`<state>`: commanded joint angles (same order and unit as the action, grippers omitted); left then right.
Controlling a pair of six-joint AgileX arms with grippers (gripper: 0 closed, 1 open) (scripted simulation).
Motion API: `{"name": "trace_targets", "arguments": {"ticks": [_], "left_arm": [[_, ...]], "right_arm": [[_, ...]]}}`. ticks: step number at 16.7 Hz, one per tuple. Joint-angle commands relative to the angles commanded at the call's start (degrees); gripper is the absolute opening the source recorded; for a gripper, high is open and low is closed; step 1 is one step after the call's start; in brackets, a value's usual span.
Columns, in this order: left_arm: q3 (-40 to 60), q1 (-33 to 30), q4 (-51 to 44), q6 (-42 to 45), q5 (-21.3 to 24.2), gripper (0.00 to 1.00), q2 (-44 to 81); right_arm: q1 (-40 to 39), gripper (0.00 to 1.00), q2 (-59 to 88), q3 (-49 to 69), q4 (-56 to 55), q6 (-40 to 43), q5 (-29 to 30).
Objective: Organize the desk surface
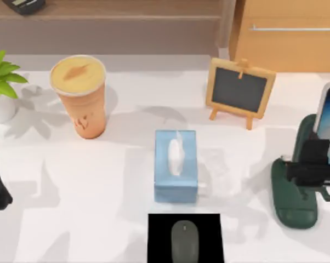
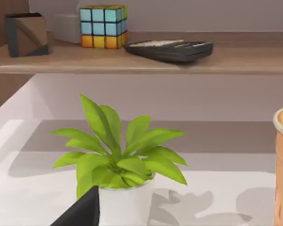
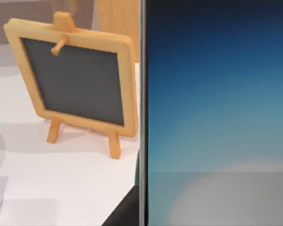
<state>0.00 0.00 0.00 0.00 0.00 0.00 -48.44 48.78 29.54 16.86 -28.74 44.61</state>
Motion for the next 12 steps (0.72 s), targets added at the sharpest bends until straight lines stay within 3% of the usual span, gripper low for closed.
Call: {"name": "trace_targets", "arguments": {"ticks": [9, 12], "left_arm": [[0.0, 0.0, 0.0, 0.0, 0.0, 1.0, 0.0], [0.0, 0.0, 0.0, 0.0, 0.0, 1.0, 0.0]], "right_arm": [[4.3, 0.0, 5.7, 0.1, -5.3, 2.3, -3.2], [4.3, 0.23, 5.7, 0.1, -5.3, 2.3, -3.2]]}}
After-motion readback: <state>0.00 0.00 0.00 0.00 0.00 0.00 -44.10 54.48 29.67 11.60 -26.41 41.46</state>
